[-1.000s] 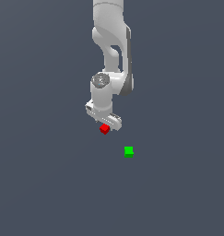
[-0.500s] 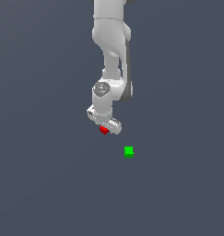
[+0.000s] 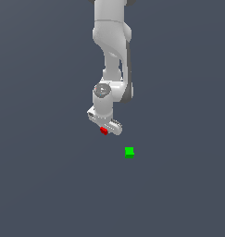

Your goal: Stack the red cube on top of the green cube.

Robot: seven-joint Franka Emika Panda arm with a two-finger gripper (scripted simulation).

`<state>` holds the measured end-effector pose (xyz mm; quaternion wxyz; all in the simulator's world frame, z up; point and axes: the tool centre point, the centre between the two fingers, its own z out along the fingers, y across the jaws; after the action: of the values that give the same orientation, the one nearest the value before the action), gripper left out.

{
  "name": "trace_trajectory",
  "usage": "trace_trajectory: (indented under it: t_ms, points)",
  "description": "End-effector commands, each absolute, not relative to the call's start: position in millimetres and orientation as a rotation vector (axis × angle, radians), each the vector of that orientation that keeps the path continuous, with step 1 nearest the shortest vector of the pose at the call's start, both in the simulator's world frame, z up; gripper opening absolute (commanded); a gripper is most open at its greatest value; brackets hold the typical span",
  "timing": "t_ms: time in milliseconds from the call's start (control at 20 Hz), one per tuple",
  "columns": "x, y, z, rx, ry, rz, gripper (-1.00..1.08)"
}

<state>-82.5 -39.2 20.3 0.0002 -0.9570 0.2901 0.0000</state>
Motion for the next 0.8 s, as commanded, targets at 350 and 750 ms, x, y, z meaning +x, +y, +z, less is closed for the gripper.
trace_trajectory:
  t_ms: [350, 750]
  points:
    - [-82.6, -39.5, 24.3, -3.006, 0.912, 0.000, -1.00]
    - [-83.6, -39.1, 57.8, -3.006, 0.912, 0.000, -1.00]
